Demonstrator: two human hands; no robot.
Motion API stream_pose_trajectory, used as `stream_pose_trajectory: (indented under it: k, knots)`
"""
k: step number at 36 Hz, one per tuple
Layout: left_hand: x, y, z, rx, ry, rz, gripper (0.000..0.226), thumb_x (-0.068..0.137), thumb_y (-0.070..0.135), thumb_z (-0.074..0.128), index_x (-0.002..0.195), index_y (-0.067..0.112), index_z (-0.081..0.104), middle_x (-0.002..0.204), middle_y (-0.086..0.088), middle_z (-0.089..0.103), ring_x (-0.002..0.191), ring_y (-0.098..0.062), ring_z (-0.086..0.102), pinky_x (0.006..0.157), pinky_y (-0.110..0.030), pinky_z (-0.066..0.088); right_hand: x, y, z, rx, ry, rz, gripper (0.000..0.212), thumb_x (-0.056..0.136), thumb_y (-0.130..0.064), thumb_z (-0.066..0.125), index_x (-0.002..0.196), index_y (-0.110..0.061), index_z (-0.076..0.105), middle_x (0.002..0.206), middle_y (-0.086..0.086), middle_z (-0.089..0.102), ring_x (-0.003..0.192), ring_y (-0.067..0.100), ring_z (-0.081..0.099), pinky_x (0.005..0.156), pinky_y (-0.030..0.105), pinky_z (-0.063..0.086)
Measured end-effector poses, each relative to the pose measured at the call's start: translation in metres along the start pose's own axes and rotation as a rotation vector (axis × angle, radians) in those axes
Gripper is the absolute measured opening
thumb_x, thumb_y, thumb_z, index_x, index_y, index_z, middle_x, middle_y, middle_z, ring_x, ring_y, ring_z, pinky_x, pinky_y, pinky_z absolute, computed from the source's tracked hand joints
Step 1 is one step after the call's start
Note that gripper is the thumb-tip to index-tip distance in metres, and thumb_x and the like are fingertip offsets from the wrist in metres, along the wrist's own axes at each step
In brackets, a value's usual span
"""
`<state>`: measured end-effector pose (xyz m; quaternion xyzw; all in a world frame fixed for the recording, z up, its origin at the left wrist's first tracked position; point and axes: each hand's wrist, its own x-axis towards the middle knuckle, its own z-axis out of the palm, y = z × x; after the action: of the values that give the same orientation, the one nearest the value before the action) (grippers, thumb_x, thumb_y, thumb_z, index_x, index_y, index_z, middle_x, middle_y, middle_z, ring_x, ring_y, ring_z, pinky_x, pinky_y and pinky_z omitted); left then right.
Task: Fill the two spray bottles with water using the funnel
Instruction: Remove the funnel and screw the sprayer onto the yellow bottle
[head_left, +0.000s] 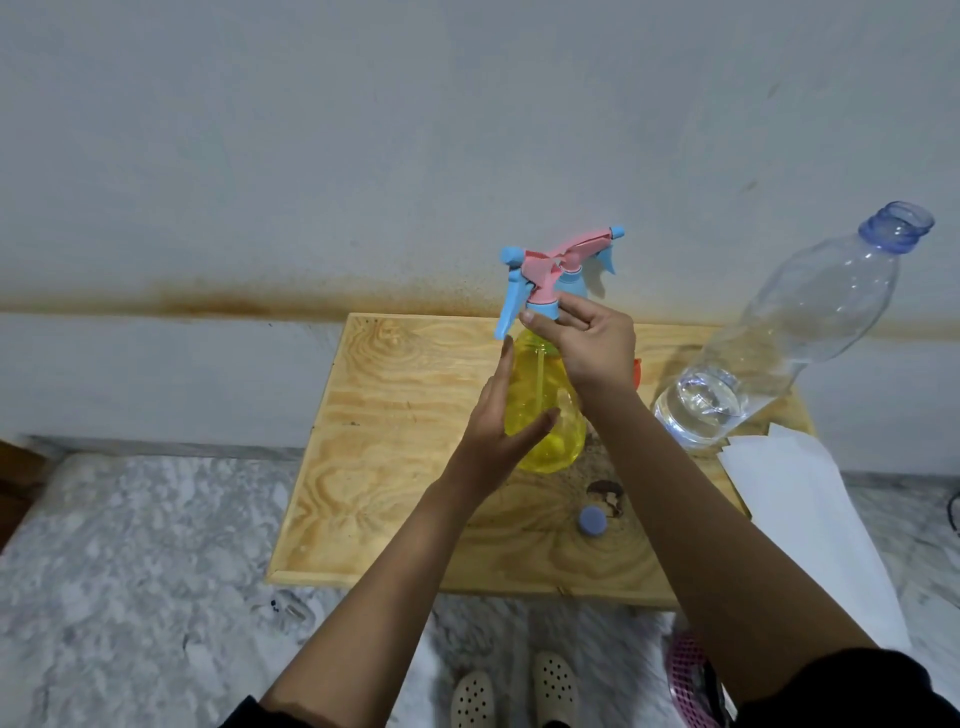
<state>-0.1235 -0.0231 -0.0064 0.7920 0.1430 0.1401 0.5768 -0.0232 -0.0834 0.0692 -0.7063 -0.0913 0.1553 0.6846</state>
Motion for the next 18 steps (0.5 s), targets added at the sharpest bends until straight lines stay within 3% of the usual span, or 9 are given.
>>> stream_pose_trajectory:
  k: [1, 3, 5, 7, 11, 15, 16, 18]
  knots:
    - [0.000, -0.001, 0.001, 0.029, 0.016, 0.008, 0.085, 0.086, 0.039, 0.065, 0.144, 0.046, 0.003, 0.134, 0.044, 0.015, 0.124, 0.027, 0.016, 0.106, -0.018, 0.024, 0.000, 0.001, 0.000, -0.002, 0.017, -0.007, 0.050, 0.066, -0.015, 0.084, 0.112, -0.003, 0.068, 0.108, 0.010, 0.071, 0.105, 0.019, 0.066, 0.093, 0.040, 0.053]
    - [-0.003, 0.002, 0.006, 0.080, 0.074, 0.012, 0.096, 0.081, 0.043, 0.068, 0.149, 0.032, 0.002, 0.136, 0.026, 0.025, 0.121, 0.023, 0.023, 0.102, -0.019, 0.028, -0.001, 0.003, -0.001, -0.005, 0.050, -0.019, 0.044, 0.064, -0.015, 0.085, 0.104, -0.005, 0.071, 0.100, 0.008, 0.073, 0.102, 0.018, 0.067, 0.091, 0.038, 0.054]
    - [-0.006, 0.004, 0.015, 0.218, 0.204, 0.057, 0.104, 0.072, 0.054, 0.070, 0.150, 0.019, 0.010, 0.135, 0.000, 0.035, 0.123, 0.000, 0.036, 0.098, -0.023, 0.037, -0.003, 0.004, 0.000, -0.007, 0.079, -0.039, 0.037, 0.064, -0.015, 0.085, 0.097, -0.006, 0.072, 0.094, 0.007, 0.074, 0.096, 0.018, 0.069, 0.088, 0.037, 0.056]
    - [-0.009, 0.004, 0.024, 0.298, 0.322, 0.077, 0.109, 0.065, 0.057, 0.072, 0.149, 0.012, 0.019, 0.126, -0.011, 0.040, 0.115, -0.018, 0.047, 0.089, -0.025, 0.045, -0.006, 0.004, 0.002, 0.000, 0.097, -0.073, 0.035, 0.064, -0.014, 0.085, 0.095, -0.003, 0.072, 0.091, 0.008, 0.074, 0.091, 0.017, 0.069, 0.087, 0.036, 0.056]
    - [-0.008, 0.005, 0.029, 0.271, 0.407, 0.091, 0.099, 0.068, 0.034, 0.082, 0.145, 0.006, 0.027, 0.123, -0.015, 0.047, 0.112, -0.023, 0.052, 0.088, -0.023, 0.044, -0.012, 0.003, 0.005, -0.037, 0.111, -0.157, 0.023, 0.066, -0.013, 0.083, 0.084, -0.007, 0.070, 0.081, 0.005, 0.072, 0.077, 0.010, 0.064, 0.082, 0.029, 0.057]
    - [-0.007, 0.002, 0.016, 0.214, 0.317, 0.120, 0.097, 0.072, 0.035, 0.079, 0.147, 0.009, 0.023, 0.133, -0.008, 0.043, 0.120, -0.002, 0.039, 0.097, -0.004, 0.030, -0.010, 0.006, 0.000, -0.069, 0.079, -0.184, 0.029, 0.067, -0.021, 0.083, 0.090, -0.011, 0.068, 0.077, -0.005, 0.064, 0.074, 0.006, 0.057, 0.077, 0.023, 0.053]
    - [-0.008, 0.001, 0.010, 0.166, 0.258, 0.097, 0.098, 0.073, 0.035, 0.078, 0.148, 0.015, 0.019, 0.139, -0.004, 0.039, 0.125, 0.000, 0.035, 0.100, -0.004, 0.028, -0.008, 0.007, -0.002, -0.076, 0.045, -0.185, 0.028, 0.070, -0.022, 0.082, 0.092, -0.012, 0.067, 0.076, -0.007, 0.061, 0.073, 0.006, 0.054, 0.074, 0.020, 0.051]
    - [-0.010, 0.001, 0.000, 0.057, 0.126, 0.030, 0.101, 0.072, 0.040, 0.078, 0.149, 0.030, 0.012, 0.151, 0.004, 0.028, 0.137, -0.005, 0.028, 0.111, -0.022, 0.029, -0.008, 0.005, -0.007, -0.091, -0.070, -0.198, 0.023, 0.078, -0.026, 0.075, 0.095, -0.013, 0.066, 0.081, -0.008, 0.061, 0.078, 0.005, 0.055, 0.073, 0.015, 0.046]
